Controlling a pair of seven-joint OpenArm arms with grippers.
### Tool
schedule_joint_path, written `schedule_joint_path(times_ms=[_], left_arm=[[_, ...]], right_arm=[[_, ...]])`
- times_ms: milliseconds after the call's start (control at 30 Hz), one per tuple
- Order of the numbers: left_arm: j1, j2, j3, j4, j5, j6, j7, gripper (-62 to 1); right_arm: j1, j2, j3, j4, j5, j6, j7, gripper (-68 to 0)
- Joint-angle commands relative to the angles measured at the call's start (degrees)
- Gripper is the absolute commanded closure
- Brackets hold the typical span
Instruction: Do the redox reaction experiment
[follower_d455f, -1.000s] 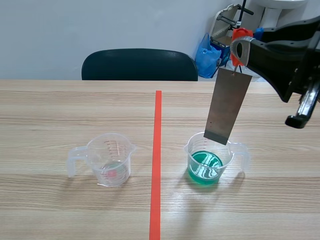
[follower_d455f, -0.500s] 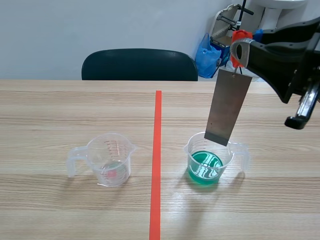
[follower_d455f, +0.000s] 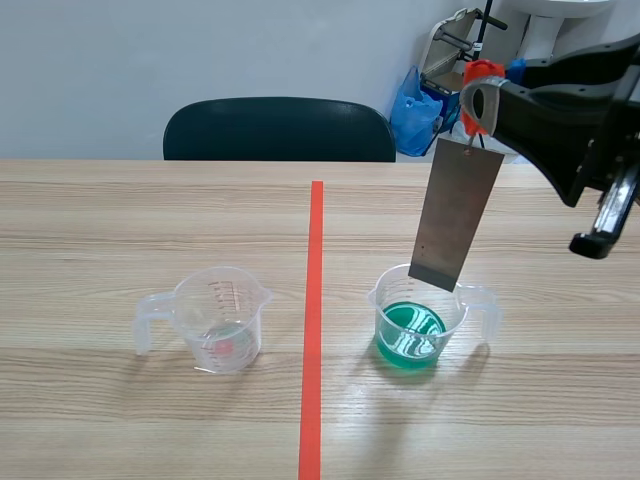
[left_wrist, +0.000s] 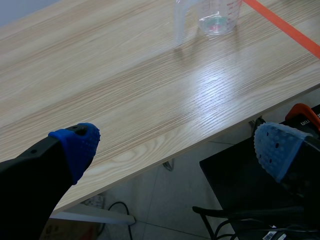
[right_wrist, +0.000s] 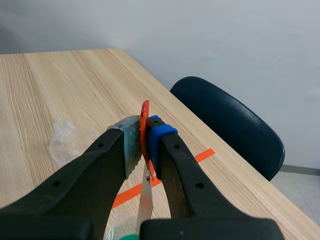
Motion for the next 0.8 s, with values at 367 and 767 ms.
schedule_joint_path(times_ms=[367,767], left_arm=[[0.04,-10.6,0.07,0.35,-11.67,-0.13,-0.72,-58.2],[-19.23,-31.82,12.41,0.35,-14.1,-9.2,6.99,-1.9]], right_arm=[[0.63,0.76,0.81,0.94,0.68,0.02,0.85,-0.6],[0.63,0.76,0.81,0.94,0.68,0.02,0.85,-0.6]])
